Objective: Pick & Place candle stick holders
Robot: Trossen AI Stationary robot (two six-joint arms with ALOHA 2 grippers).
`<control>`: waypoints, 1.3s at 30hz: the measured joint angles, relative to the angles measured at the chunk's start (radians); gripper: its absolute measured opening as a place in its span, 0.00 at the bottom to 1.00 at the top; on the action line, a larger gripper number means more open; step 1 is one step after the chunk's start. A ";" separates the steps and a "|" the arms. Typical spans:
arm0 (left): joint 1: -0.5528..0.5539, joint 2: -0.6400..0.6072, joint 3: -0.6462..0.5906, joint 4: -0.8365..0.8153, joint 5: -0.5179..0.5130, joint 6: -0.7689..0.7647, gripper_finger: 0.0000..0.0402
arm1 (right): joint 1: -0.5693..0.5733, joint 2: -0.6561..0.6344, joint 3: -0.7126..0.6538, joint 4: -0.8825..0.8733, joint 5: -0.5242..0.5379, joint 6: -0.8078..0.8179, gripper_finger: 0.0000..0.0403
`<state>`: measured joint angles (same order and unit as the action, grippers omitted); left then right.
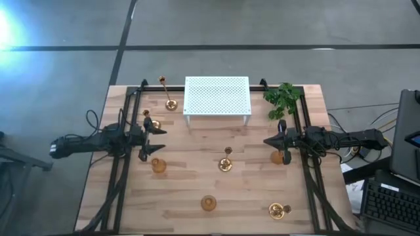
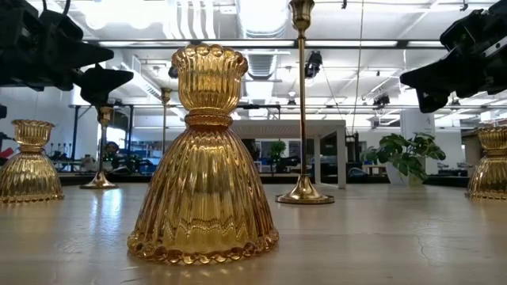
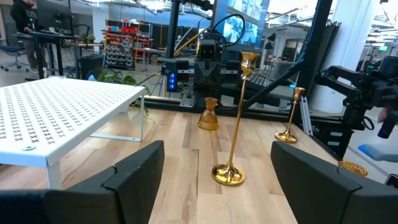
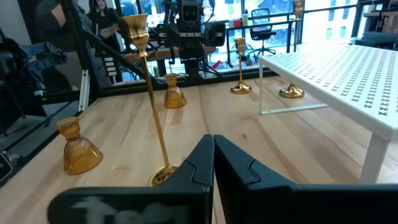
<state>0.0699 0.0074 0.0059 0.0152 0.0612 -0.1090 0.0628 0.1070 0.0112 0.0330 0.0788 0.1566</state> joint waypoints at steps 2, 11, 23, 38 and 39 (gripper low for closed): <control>0.000 0.000 0.000 0.000 0.000 0.000 0.75 | 0.000 0.000 0.000 0.006 0.000 0.000 0.02; 0.000 0.000 0.000 0.000 0.000 0.000 0.75 | 0.000 0.000 0.000 0.079 0.002 0.029 0.02; 0.000 0.000 0.000 0.000 0.000 0.000 0.75 | 0.000 0.004 0.000 0.085 -0.002 0.085 0.02; 0.000 0.000 0.000 0.000 0.000 0.000 0.75 | 0.003 0.055 0.164 0.212 -0.118 0.027 0.02; 0.000 0.000 0.000 0.000 0.000 0.000 0.75 | 0.003 0.083 0.214 0.157 -0.089 0.008 0.02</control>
<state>0.0697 0.0071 0.0059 0.0151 0.0612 -0.1092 0.0662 0.1905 0.2256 0.1904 -0.0105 0.1645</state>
